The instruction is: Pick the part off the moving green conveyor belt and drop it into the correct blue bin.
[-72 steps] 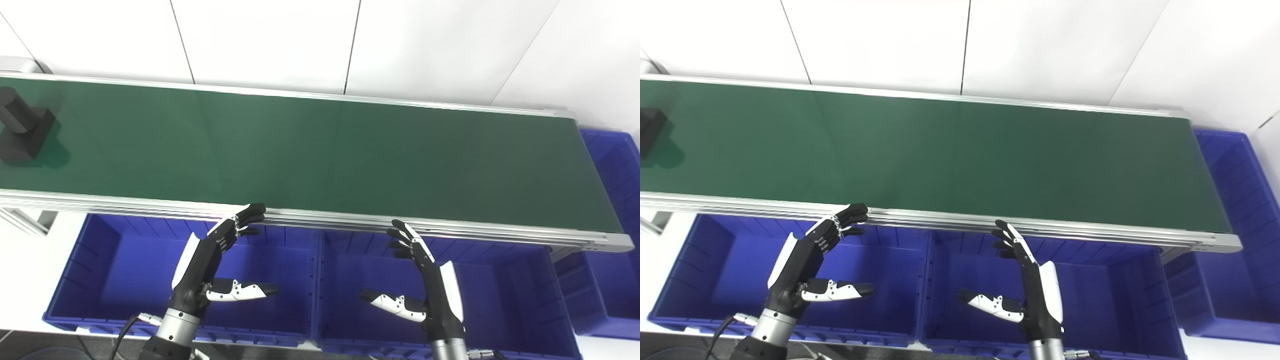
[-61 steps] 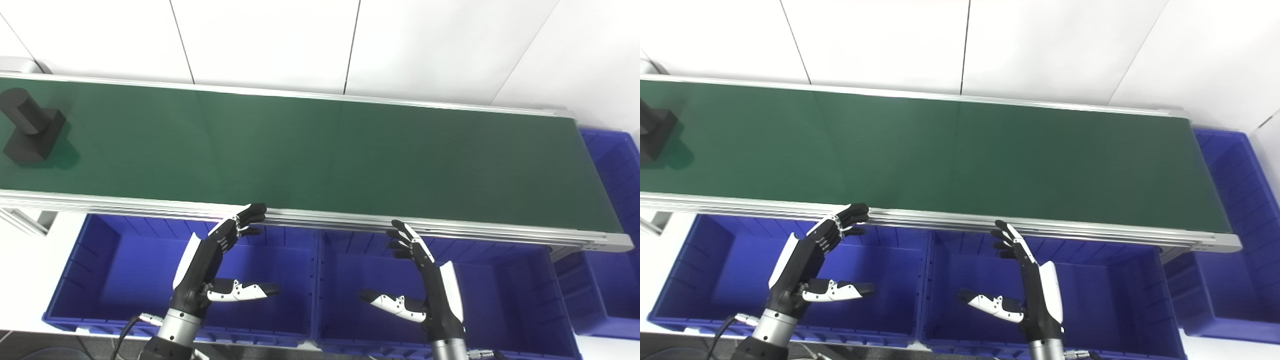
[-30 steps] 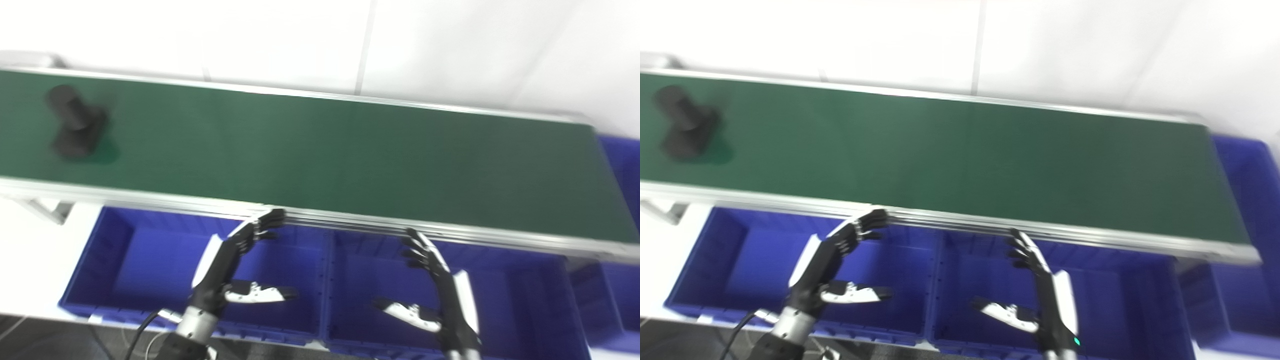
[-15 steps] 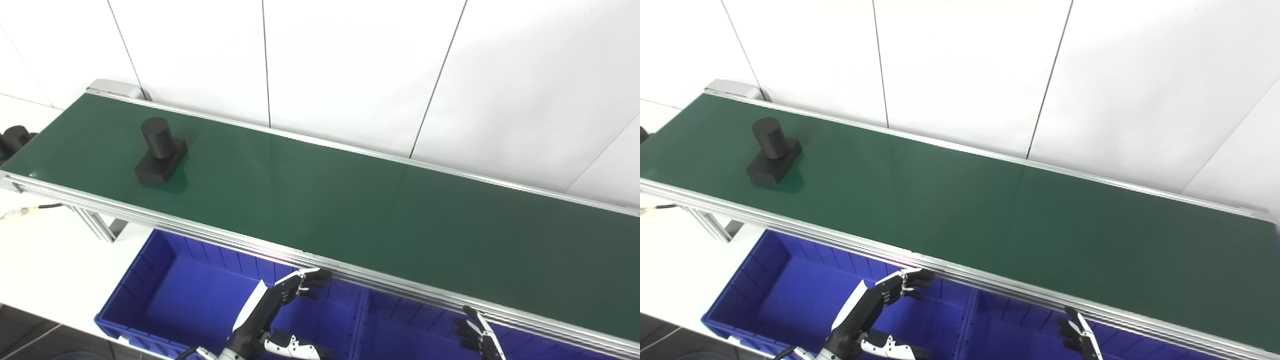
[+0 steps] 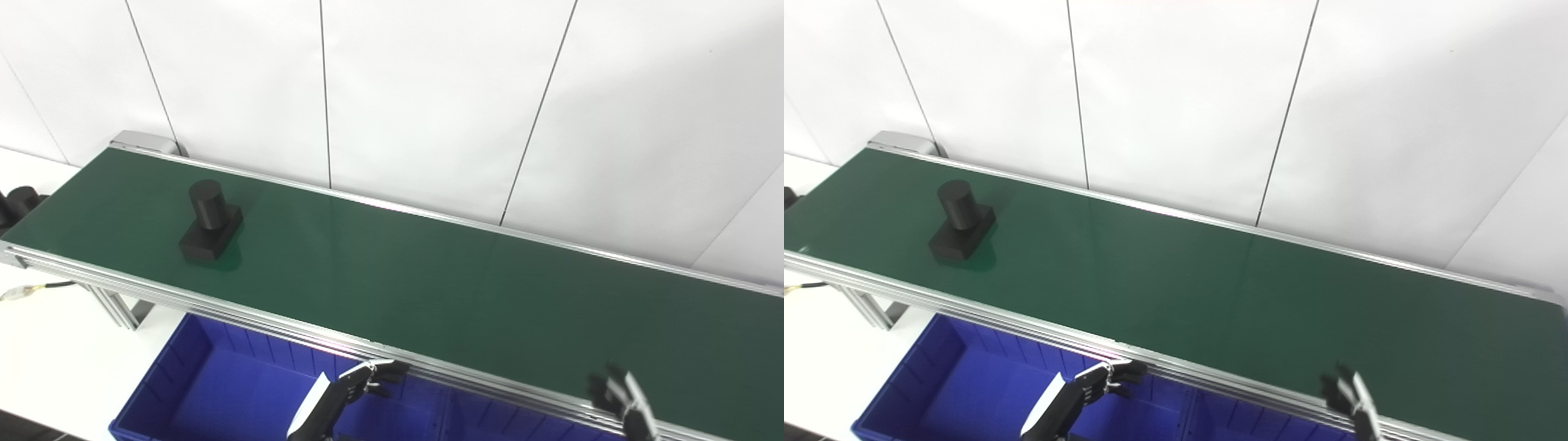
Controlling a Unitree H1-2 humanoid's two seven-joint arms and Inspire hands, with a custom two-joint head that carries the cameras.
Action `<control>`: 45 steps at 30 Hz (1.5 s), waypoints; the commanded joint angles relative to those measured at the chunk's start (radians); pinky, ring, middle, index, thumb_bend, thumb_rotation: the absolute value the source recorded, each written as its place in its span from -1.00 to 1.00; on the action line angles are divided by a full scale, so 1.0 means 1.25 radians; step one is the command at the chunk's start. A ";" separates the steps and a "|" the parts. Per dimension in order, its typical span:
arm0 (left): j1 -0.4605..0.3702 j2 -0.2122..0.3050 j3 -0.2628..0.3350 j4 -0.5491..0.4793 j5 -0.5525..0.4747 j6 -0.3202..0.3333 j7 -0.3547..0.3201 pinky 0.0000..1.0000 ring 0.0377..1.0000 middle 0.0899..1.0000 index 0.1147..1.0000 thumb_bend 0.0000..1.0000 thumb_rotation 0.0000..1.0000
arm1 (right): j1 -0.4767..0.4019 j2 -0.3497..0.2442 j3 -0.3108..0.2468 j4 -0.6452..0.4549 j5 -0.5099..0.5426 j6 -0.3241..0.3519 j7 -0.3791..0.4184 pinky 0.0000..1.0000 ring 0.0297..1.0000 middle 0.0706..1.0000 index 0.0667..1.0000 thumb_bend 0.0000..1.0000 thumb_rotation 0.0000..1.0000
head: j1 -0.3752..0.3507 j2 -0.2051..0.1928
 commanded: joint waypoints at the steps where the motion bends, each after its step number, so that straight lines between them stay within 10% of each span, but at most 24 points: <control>1: -0.013 0.004 -0.005 -0.013 0.009 -0.025 0.025 0.31 0.47 0.53 0.45 1.00 -0.61 | -0.033 0.007 -0.012 -0.065 -0.009 0.009 0.039 0.42 0.50 0.59 0.82 0.74 0.05 | 0.002 0.000; 19: -0.009 0.013 -0.036 -0.027 0.015 -0.025 0.072 0.33 0.48 0.51 0.42 1.00 -0.61 | -0.301 0.063 -0.011 -0.093 -0.066 0.283 0.286 0.30 0.53 0.62 0.77 0.70 0.00 | -0.008 0.000; 45: 0.003 0.025 -0.052 -0.040 0.009 -0.025 0.096 0.37 0.51 0.53 0.45 1.00 -0.64 | -0.569 0.148 0.087 0.181 -0.214 0.407 0.326 0.33 0.55 0.68 0.79 0.75 0.09 | -0.036 0.004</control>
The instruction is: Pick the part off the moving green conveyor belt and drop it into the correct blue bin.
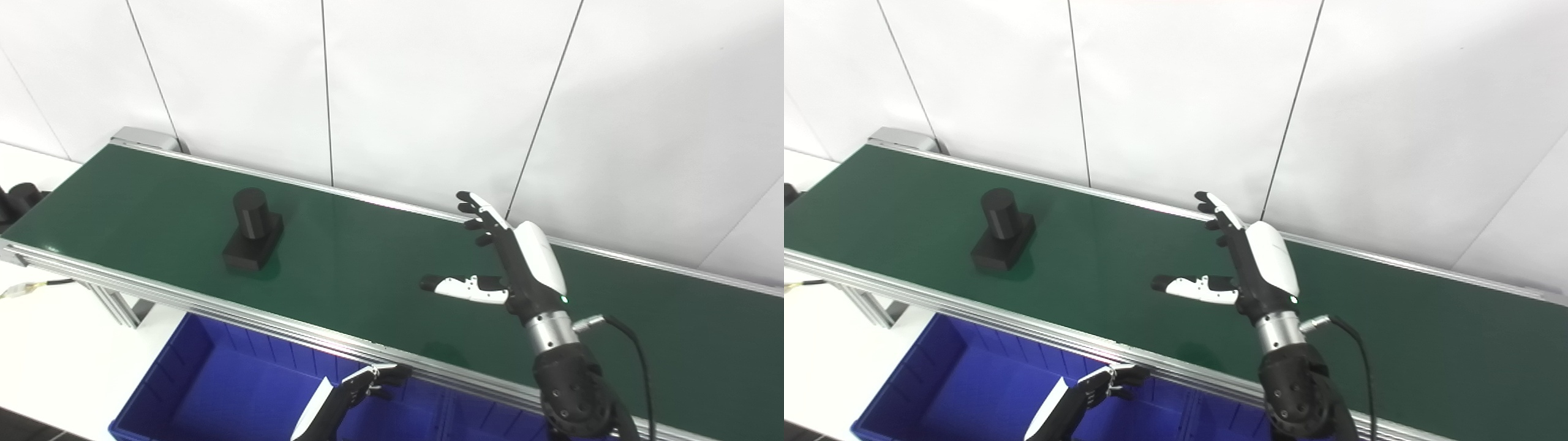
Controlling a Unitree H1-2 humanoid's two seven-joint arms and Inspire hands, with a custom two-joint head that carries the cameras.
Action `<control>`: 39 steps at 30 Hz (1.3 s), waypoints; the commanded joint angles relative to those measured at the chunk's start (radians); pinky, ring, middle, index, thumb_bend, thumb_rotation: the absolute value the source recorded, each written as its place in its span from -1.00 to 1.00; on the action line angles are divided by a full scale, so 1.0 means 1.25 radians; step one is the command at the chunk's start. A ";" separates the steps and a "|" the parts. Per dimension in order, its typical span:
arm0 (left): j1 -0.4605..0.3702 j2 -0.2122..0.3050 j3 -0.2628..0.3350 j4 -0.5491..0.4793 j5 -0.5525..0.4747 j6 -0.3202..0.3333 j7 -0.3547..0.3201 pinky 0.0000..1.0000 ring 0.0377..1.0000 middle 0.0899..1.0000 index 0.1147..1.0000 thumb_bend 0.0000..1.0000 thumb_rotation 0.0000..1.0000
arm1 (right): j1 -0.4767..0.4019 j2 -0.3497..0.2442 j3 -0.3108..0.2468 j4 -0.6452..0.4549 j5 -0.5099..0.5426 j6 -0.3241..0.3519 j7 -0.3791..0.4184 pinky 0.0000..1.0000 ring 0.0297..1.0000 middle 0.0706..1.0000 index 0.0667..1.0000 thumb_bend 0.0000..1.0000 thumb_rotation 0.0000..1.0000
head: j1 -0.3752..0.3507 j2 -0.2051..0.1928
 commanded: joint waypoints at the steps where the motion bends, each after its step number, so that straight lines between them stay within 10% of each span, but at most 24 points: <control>1: 0.000 0.007 -0.002 -0.030 0.007 -0.025 0.016 0.37 0.51 0.54 0.45 1.00 -0.64 | -0.049 0.015 0.007 -0.003 -0.010 0.008 -0.010 0.30 0.55 0.69 0.79 0.75 0.09 | 0.001 0.000; 24: 0.039 0.023 -0.014 -0.055 0.023 -0.025 0.063 0.37 0.53 0.55 0.46 1.00 -0.61 | -0.207 0.085 0.090 0.266 -0.054 -0.006 -0.053 0.48 0.64 0.74 0.81 0.77 0.14 | -0.048 0.013; 39: 0.049 0.034 -0.007 -0.055 -0.005 -0.025 0.059 0.46 0.59 0.59 0.49 1.00 -0.61 | -0.239 0.108 0.111 0.367 -0.042 -0.020 -0.116 0.55 0.69 0.76 0.84 0.76 0.23 | -0.176 0.016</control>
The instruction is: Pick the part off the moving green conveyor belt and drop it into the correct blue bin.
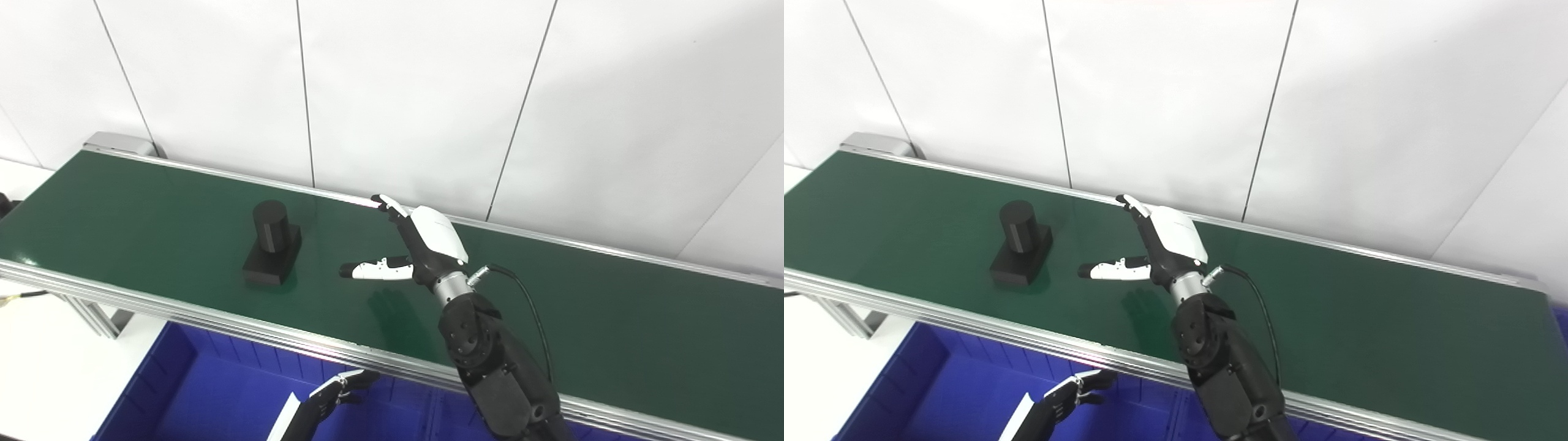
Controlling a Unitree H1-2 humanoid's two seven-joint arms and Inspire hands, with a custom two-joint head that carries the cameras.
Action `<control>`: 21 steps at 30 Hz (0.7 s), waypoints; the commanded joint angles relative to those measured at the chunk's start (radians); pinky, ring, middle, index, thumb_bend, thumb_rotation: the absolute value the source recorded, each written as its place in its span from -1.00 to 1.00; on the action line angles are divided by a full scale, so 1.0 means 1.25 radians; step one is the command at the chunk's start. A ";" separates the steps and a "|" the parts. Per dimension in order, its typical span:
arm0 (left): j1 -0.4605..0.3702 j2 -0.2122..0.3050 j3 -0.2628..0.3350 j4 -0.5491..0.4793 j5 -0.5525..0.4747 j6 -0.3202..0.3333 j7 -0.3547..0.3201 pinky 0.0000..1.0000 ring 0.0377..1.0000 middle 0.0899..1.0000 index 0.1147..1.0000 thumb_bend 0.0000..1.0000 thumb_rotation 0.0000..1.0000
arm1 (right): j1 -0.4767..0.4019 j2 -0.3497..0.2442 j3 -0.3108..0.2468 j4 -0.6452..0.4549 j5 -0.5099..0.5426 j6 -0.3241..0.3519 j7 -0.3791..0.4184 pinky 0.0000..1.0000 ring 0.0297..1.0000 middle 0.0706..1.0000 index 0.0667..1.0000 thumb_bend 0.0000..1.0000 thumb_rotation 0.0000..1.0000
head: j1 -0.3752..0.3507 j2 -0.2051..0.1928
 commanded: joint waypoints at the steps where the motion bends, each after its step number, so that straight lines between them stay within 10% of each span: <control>1: -0.002 0.008 0.002 -0.015 0.000 -0.025 0.003 0.46 0.59 0.59 0.49 1.00 -0.60 | -0.047 0.023 0.000 -0.005 0.011 -0.033 -0.023 0.55 0.70 0.76 0.84 0.76 0.24 | -0.017 -0.001; 21: 0.013 0.005 0.021 -0.017 -0.024 -0.025 -0.037 0.64 0.68 0.67 0.57 1.00 -0.63 | -0.139 0.060 0.016 0.199 0.032 -0.048 -0.093 0.53 0.66 0.78 0.85 0.75 0.21 | -0.046 0.000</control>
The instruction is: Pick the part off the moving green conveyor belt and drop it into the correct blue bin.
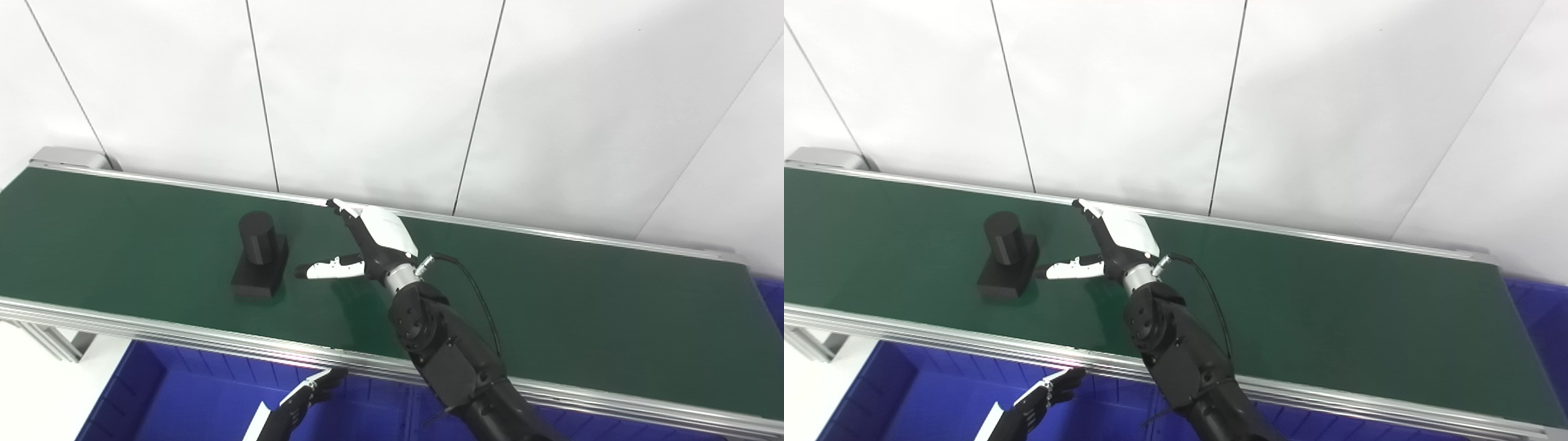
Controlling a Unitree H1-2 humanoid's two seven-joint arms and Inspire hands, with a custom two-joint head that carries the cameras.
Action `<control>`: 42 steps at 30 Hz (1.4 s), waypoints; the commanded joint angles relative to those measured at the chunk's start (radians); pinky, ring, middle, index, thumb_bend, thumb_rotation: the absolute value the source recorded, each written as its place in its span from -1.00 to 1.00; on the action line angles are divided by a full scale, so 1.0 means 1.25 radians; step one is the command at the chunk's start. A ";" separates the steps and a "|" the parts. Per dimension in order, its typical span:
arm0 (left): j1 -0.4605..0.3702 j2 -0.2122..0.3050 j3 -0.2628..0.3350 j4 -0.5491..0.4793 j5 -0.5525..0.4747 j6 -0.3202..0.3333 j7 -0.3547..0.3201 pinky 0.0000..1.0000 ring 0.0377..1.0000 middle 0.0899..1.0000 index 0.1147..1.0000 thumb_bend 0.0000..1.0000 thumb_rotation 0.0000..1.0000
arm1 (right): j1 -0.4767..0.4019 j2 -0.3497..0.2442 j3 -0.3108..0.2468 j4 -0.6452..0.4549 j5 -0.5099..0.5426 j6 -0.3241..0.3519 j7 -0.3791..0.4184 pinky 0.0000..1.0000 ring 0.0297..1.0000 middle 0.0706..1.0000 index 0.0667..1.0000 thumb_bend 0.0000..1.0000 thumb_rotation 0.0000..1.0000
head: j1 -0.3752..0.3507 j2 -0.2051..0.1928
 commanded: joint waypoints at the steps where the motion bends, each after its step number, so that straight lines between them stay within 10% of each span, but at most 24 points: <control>1: 0.007 -0.002 0.004 -0.017 0.003 -0.025 0.003 0.64 0.68 0.67 0.57 1.00 -0.63 | -0.056 0.020 -0.002 0.001 0.006 -0.046 -0.029 0.53 0.67 0.78 0.85 0.75 0.21 | 0.008 0.003; 42: 0.033 0.015 -0.055 -0.053 0.066 -0.025 0.081 0.44 0.57 0.60 0.53 0.96 -0.61 | -0.209 0.120 0.014 0.358 0.067 -0.131 -0.107 0.53 0.71 0.82 0.84 0.82 0.08 | 0.074 0.029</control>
